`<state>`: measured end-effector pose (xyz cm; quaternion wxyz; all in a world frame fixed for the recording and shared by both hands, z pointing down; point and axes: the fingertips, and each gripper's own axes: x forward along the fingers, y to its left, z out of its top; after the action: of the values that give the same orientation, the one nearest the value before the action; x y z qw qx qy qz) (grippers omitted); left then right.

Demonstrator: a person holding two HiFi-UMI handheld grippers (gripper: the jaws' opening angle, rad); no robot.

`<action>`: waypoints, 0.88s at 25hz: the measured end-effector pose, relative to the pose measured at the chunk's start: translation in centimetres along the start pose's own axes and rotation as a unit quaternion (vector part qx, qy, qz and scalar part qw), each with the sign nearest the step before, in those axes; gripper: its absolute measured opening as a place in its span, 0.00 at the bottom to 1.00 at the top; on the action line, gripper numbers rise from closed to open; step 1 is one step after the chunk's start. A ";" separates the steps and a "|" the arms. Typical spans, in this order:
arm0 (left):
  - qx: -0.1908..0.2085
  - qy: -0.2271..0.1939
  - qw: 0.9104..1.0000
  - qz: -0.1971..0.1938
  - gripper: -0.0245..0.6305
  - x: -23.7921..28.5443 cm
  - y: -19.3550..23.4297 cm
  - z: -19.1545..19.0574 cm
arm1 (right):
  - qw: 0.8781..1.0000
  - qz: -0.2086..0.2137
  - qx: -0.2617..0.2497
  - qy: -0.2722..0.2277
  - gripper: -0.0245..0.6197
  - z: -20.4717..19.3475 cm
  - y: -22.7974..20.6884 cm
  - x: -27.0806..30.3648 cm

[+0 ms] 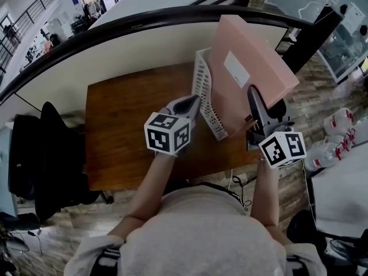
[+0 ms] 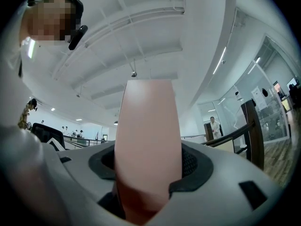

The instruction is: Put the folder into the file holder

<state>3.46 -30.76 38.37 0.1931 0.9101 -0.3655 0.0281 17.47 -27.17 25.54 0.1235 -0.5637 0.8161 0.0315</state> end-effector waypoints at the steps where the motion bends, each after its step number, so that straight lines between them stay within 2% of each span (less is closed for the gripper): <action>1: -0.001 0.000 1.000 0.000 0.05 0.1 0.0 0.0 | 1.000 0.001 -0.002 0.004 0.49 -0.2 -0.1 0.2; 13: -0.010 0.002 1.000 0.016 0.05 -0.5 1.4 -0.4 | 0.999 0.001 -0.017 0.035 0.49 -3.0 -0.4 0.9; 22: -0.017 0.010 0.999 0.025 0.05 -0.8 2.1 -1.2 | 0.999 0.012 -0.027 0.020 0.49 -3.4 0.0 1.6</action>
<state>1.58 -31.15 40.03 0.2117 0.8971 -0.3861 0.0359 16.40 -29.28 28.48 0.0912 -0.5577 0.8239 0.0438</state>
